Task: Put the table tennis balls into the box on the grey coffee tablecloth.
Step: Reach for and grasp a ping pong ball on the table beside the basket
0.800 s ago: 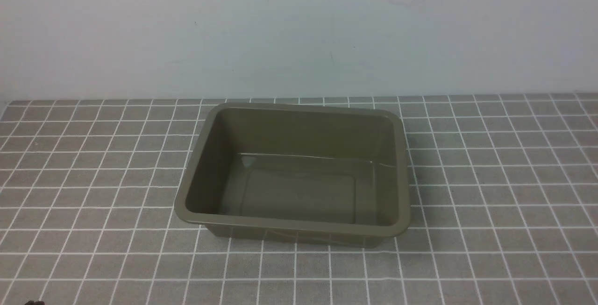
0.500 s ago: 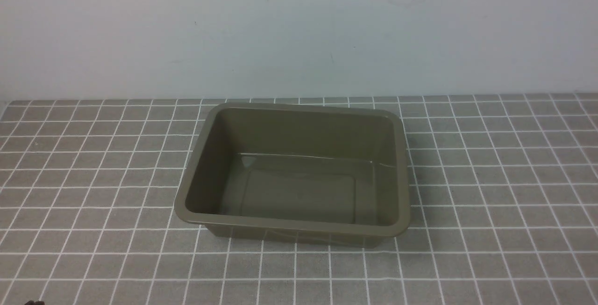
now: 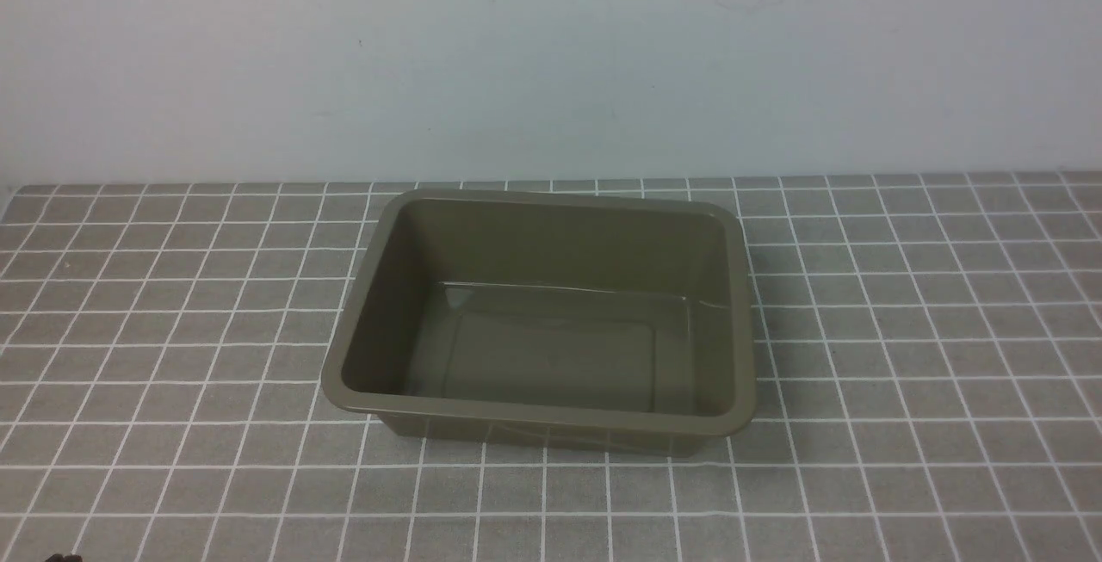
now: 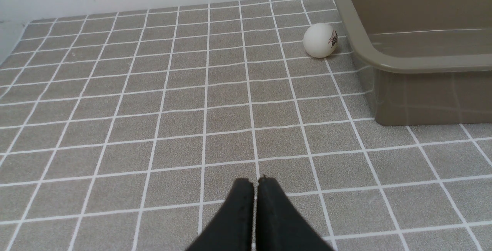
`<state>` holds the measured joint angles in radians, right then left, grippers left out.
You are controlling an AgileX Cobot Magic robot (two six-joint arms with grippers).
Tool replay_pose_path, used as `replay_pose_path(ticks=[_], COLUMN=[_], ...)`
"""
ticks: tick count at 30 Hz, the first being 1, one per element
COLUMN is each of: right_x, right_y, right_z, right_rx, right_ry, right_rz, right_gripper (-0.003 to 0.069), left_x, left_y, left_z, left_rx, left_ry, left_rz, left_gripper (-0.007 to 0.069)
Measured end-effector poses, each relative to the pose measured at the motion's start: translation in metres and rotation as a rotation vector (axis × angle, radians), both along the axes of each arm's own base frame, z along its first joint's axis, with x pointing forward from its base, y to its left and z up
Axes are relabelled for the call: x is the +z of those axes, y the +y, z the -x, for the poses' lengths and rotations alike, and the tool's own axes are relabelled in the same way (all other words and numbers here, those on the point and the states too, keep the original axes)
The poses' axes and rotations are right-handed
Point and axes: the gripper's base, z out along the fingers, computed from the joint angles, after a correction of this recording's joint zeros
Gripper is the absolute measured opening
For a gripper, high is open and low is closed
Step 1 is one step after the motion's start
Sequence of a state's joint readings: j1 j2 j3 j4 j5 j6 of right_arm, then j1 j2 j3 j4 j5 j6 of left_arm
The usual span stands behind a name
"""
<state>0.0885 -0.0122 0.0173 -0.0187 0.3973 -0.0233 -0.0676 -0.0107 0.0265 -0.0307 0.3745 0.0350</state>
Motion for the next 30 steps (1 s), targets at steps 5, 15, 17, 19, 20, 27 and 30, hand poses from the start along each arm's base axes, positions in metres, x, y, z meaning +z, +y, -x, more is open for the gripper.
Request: replay_pose_path(ticks=[5,15,17,19,20,27,30], right_x=[0.0,0.0,0.0,0.0,0.0,0.0,0.0], right_y=[0.0,0.0,0.0,0.0,0.0,0.0,0.0], right_z=[0.0,0.0,0.0,0.0,0.0,0.0,0.0], right_rx=[0.0,0.0,0.0,0.0,0.0,0.0,0.0], right_ry=[0.0,0.0,0.0,0.0,0.0,0.0,0.0], right_rz=[0.0,0.0,0.0,0.0,0.0,0.0,0.0], right_gripper=[-0.001,-0.001,-0.001,-0.001,-0.001,-0.001,-0.001], left_x=[0.0,0.016,0.024,0.033,0.039,0.081,0.099], left_y=[0.0,-0.003,-0.002,0.001,0.004,0.007,-0.005], left_z=[0.0,-0.003,-0.004,-0.004,-0.004,-0.003,-0.023], left_rx=[0.0,0.029,0.045,0.066,0.086,0.095,0.057], left_ry=[0.0,-0.154,-0.244,-0.33,-0.396,-0.492,-0.212], left_rz=[0.0,0.307,0.4,0.487,0.556,0.684,0.59], left_gripper=[-0.0005,-0.0005,-0.0005,-0.0005,-0.0005,-0.0005,-0.0005])
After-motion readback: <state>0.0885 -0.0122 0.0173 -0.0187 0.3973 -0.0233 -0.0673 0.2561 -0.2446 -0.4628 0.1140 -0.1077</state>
